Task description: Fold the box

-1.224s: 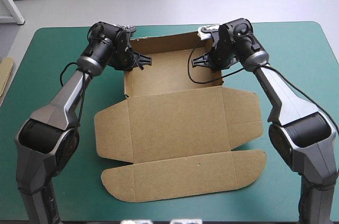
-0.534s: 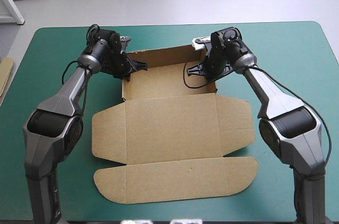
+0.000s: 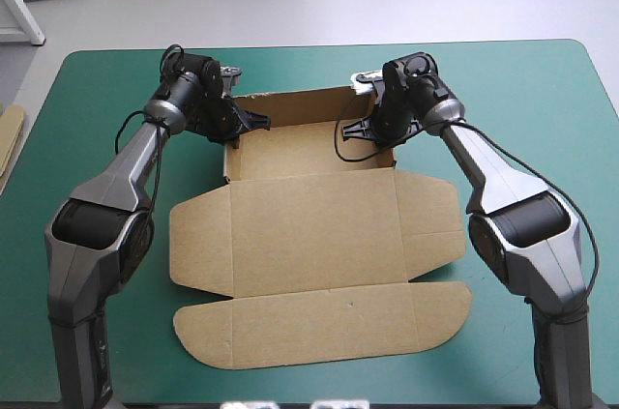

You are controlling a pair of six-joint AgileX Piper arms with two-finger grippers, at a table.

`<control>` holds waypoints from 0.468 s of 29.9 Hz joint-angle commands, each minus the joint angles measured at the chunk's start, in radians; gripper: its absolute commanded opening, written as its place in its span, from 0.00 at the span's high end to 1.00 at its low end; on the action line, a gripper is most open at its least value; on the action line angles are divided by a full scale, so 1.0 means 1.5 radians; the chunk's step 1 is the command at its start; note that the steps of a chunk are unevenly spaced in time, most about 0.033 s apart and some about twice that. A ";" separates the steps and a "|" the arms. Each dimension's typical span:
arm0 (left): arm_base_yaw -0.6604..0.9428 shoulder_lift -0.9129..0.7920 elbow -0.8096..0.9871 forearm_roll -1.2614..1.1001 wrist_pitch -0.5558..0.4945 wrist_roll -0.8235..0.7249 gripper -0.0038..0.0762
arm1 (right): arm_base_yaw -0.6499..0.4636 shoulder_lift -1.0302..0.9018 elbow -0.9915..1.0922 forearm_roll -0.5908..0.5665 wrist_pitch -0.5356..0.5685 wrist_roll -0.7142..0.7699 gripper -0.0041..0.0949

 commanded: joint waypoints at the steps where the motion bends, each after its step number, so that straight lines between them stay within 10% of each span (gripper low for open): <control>1: 0.001 -0.026 -0.013 -0.017 0.002 0.033 0.96 | 0.001 -0.024 -0.013 0.009 0.001 -0.023 0.97; 7: 0.001 -0.026 -0.014 -0.026 -0.010 0.038 0.88 | 0.001 -0.024 -0.013 0.012 0.003 -0.026 0.97; 14: 0.001 -0.026 -0.054 -0.056 -0.010 0.067 0.33 | 0.001 -0.024 -0.020 0.004 -0.005 -0.035 0.94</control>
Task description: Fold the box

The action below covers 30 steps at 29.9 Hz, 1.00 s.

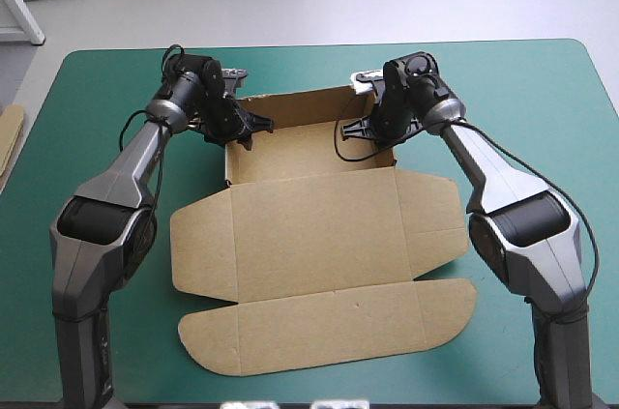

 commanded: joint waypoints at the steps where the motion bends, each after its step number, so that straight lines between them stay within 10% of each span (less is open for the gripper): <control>1: -0.003 -0.043 -0.042 -0.021 -0.012 0.010 0.27 | 0.003 -0.025 -0.027 0.000 0.000 -0.031 0.91; 11: -0.004 -0.045 -0.082 -0.021 -0.019 0.029 0.23 | 0.003 -0.026 -0.136 0.000 0.007 -0.056 0.26; 30: -0.004 -0.233 -0.100 -0.106 -0.023 0.143 0.24 | 0.003 -0.167 -0.144 -0.003 0.007 -0.064 0.31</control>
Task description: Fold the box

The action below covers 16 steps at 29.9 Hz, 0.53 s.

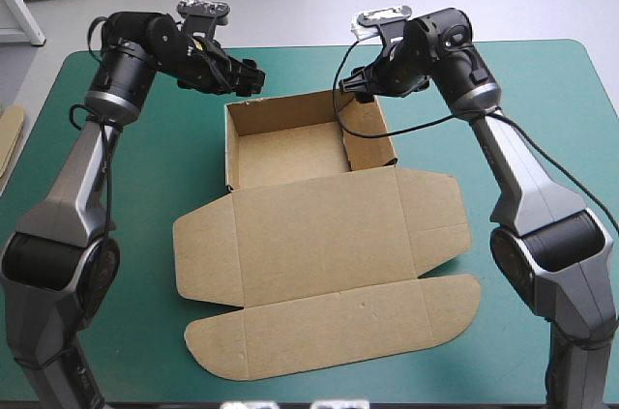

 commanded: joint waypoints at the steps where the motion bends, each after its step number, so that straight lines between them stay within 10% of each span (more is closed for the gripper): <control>1: -0.004 -0.075 -0.021 -0.058 -0.019 0.051 0.24 | -0.002 -0.071 -0.020 -0.002 0.000 -0.015 0.31; 8: -0.008 -0.149 0.132 -0.085 -0.052 0.083 0.28 | -0.002 -0.101 -0.009 0.004 0.000 -0.017 0.31; 16: -0.009 -0.352 0.484 -0.163 -0.367 0.146 0.42 | -0.002 -0.130 0.059 -0.009 -0.010 -0.029 0.32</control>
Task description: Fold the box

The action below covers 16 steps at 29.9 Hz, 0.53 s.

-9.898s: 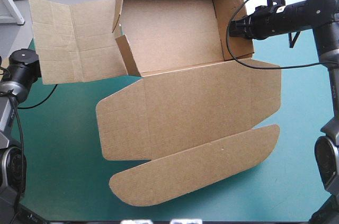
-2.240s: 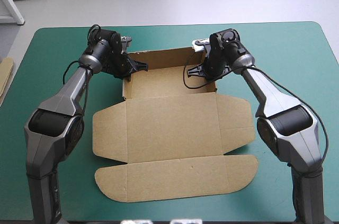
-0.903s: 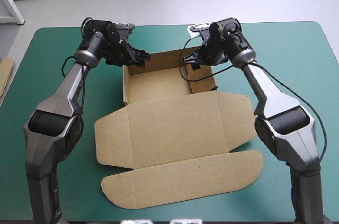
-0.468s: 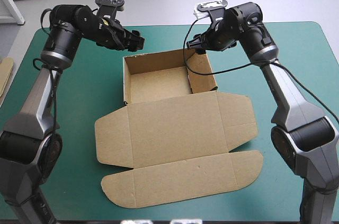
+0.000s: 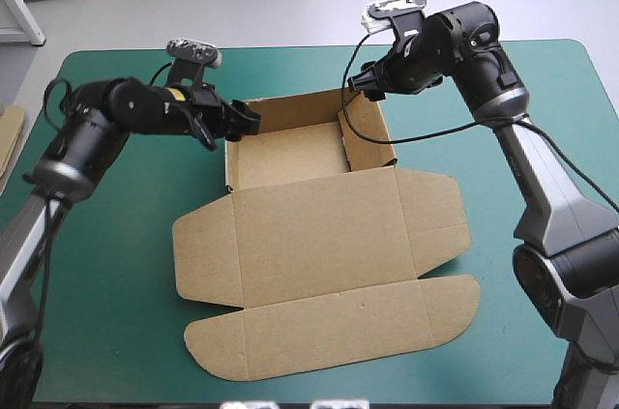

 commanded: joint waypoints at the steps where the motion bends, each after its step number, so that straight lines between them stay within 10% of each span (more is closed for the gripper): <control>1: -0.004 -0.105 0.101 -0.026 -0.157 0.007 0.42 | -0.002 -0.047 0.016 -0.009 -0.016 -0.012 0.33; 16: 0.027 -0.266 0.313 0.038 -0.300 0.005 0.42 | 0.000 -0.034 0.081 -0.009 -0.084 -0.009 0.36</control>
